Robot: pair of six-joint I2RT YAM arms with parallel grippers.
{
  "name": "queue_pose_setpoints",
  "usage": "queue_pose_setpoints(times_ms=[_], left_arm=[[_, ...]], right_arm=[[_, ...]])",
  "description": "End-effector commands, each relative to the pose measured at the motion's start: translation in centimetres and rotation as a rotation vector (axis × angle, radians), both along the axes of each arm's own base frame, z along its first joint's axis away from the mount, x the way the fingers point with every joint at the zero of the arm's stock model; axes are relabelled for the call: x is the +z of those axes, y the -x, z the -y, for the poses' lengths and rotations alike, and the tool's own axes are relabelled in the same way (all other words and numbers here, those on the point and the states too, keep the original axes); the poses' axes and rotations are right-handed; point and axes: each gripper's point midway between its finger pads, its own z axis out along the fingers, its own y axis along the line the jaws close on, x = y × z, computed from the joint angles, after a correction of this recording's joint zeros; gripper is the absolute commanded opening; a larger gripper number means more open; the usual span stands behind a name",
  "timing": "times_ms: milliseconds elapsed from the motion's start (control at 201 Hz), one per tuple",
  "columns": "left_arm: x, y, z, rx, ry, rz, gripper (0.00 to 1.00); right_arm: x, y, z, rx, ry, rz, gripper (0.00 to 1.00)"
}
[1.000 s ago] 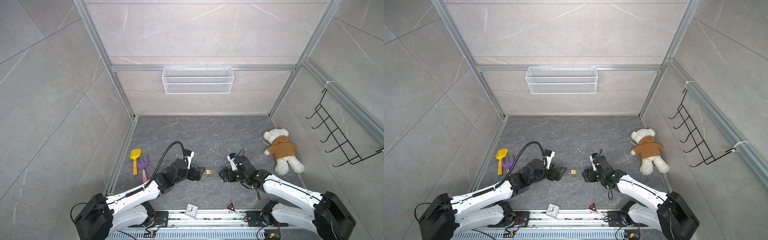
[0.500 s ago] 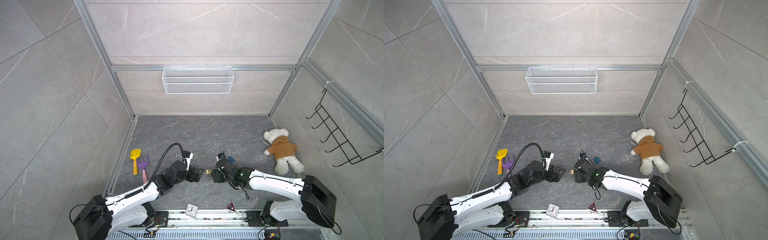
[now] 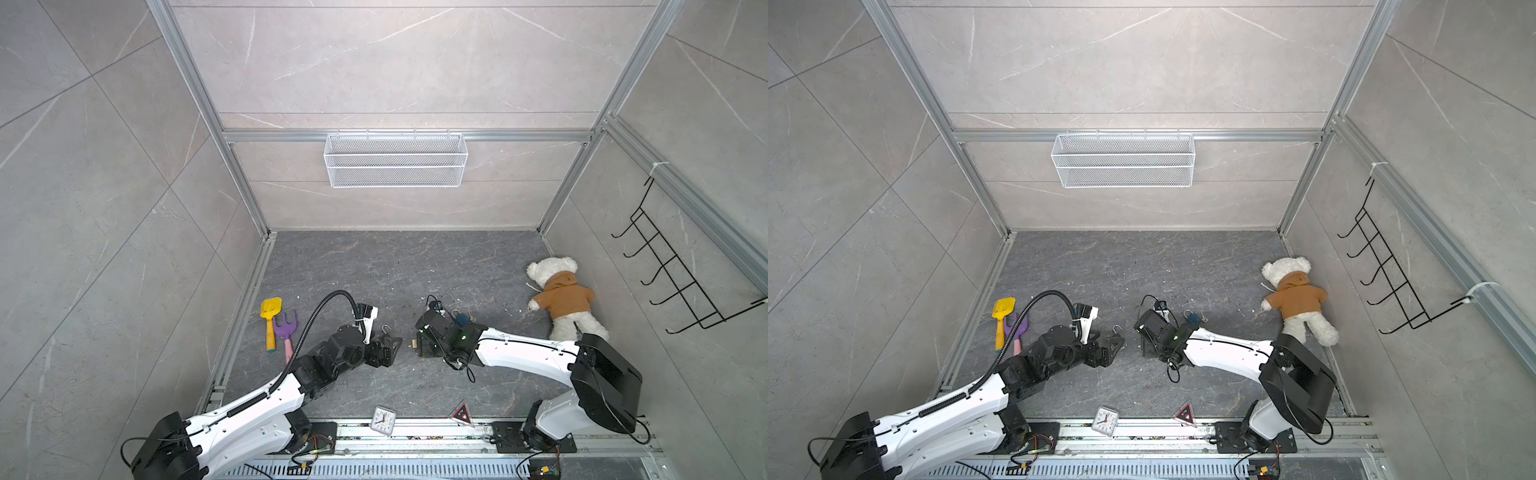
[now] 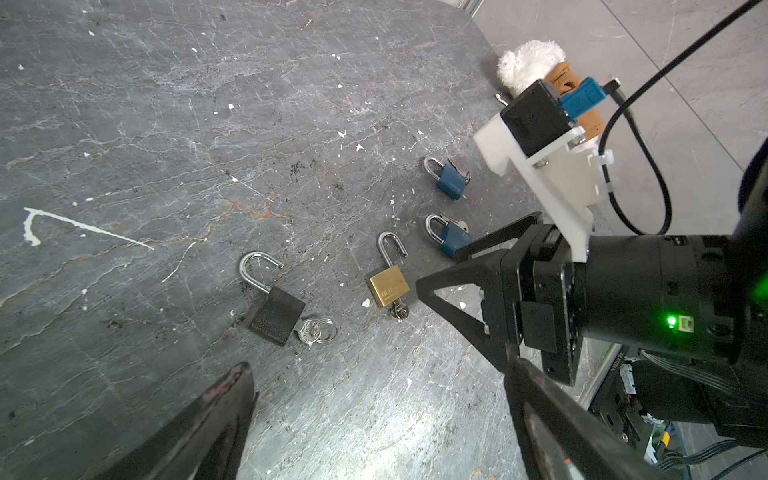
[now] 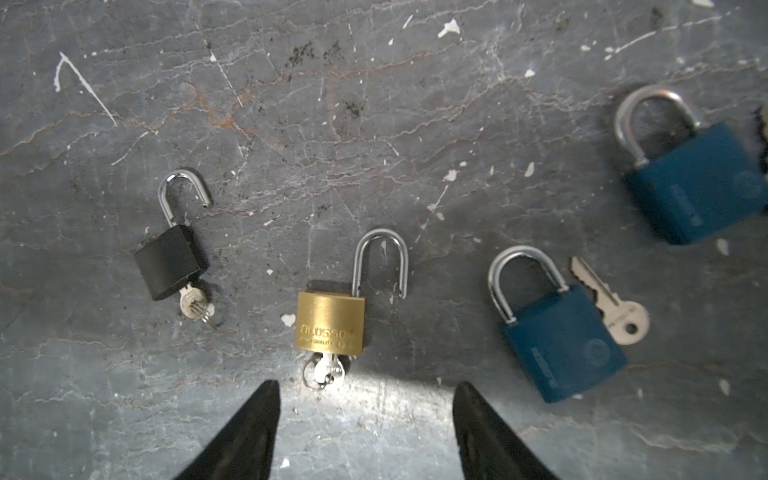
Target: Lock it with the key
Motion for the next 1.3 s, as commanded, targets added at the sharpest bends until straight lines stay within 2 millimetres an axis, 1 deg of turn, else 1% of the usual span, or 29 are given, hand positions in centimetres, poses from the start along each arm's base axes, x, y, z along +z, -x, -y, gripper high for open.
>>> queue_pose_setpoints(times_ms=[0,229,448,672,751,826,965,1115,1259,1294], left_arm=[[0.2,-0.1,-0.2,0.007,0.003,0.015,0.96],[-0.4,0.1,-0.4,0.016,0.006,0.007,0.96],[-0.8,0.2,-0.5,0.017,0.009,-0.005,0.96],[-1.2,0.2,-0.5,0.021,0.01,-0.011,0.96],[-1.3,0.2,-0.4,0.02,0.012,-0.011,0.96],[-1.4,0.1,-0.4,0.02,0.013,-0.011,0.96],[-1.6,0.2,-0.4,0.02,0.011,-0.012,0.96],[-1.7,0.1,-0.4,0.02,0.005,-0.011,0.96],[-2.1,0.1,-0.5,0.02,-0.003,-0.014,0.96],[-2.1,0.1,-0.5,0.021,-0.004,-0.012,0.96]], right_arm=[[-0.3,-0.1,-0.6,0.002,0.008,-0.017,0.66],[-1.7,-0.5,-1.4,0.01,0.024,-0.033,0.64],[-2.4,-1.0,-2.5,0.017,0.03,-0.031,0.64],[-3.3,-1.3,-2.8,0.018,0.084,-0.034,0.63],[-3.9,-1.3,-2.7,0.012,0.104,-0.04,0.6],[-4.2,-1.4,-2.7,0.011,0.115,-0.045,0.52],[-4.7,-1.4,-2.5,0.002,0.136,-0.049,0.5],[-5.1,-1.2,-2.4,0.005,0.148,-0.06,0.37],[-5.6,-0.9,-2.3,0.015,0.165,-0.076,0.36],[-5.6,-0.9,-2.2,0.02,0.167,-0.077,0.34]])
